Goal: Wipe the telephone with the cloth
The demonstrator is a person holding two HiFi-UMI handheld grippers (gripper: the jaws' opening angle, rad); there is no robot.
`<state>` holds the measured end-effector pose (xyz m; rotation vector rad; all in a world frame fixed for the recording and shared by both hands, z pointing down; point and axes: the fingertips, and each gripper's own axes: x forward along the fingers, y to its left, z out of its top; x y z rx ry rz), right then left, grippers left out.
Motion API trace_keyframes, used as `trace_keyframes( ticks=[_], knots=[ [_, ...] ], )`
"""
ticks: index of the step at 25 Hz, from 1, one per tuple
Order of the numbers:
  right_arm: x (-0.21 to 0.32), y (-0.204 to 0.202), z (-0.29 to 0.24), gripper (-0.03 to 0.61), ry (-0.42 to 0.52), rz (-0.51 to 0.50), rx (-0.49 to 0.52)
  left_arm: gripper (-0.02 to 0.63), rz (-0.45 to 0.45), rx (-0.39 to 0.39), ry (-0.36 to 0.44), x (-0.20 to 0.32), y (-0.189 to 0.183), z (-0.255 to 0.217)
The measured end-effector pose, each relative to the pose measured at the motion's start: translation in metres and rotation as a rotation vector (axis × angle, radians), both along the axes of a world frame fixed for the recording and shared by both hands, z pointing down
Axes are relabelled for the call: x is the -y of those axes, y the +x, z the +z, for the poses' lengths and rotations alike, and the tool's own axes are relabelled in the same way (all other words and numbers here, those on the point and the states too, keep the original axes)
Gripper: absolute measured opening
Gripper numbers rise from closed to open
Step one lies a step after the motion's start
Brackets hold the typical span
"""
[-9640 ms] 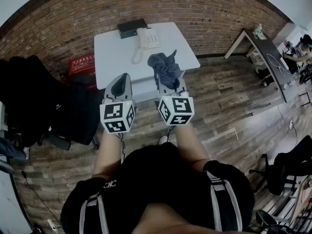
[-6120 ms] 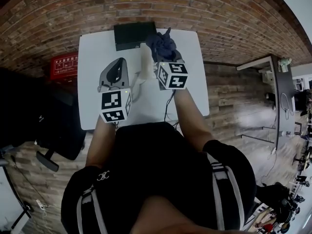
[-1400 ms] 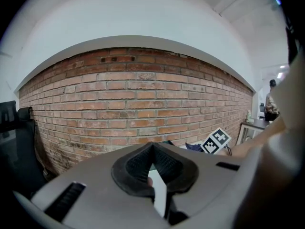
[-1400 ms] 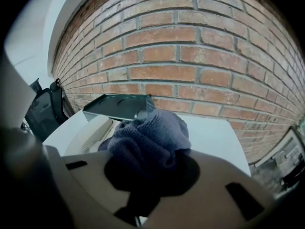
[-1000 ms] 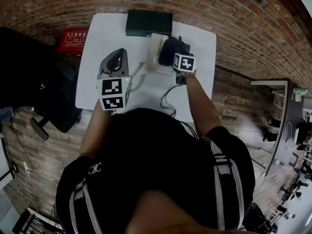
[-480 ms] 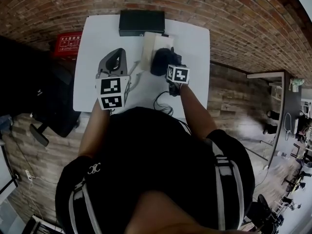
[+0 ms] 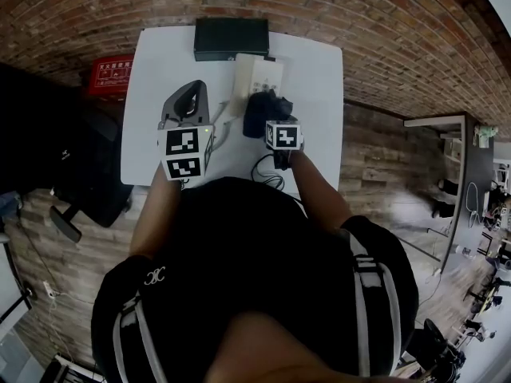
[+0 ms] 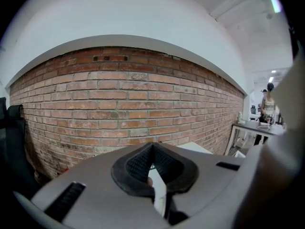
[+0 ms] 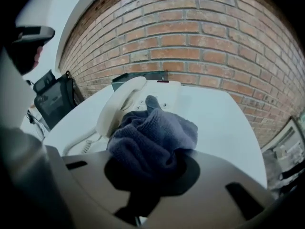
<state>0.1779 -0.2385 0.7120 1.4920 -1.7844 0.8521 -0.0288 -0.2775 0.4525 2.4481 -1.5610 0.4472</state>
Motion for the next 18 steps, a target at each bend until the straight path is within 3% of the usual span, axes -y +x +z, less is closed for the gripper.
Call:
trace_keyframes(
  ticks=[8, 18],
  knots=[
    [0.012, -0.005, -0.007, 0.044, 0.027, -0.017, -0.012, -0.005, -0.015, -0.005, 0.001, 0.002, -0.007, 0.0],
    [0.09, -0.056, -0.072, 0.044, 0.212, -0.089, 0.053, -0.005, -0.042, -0.016, 0.009, -0.004, -0.019, -0.004]
  ],
)
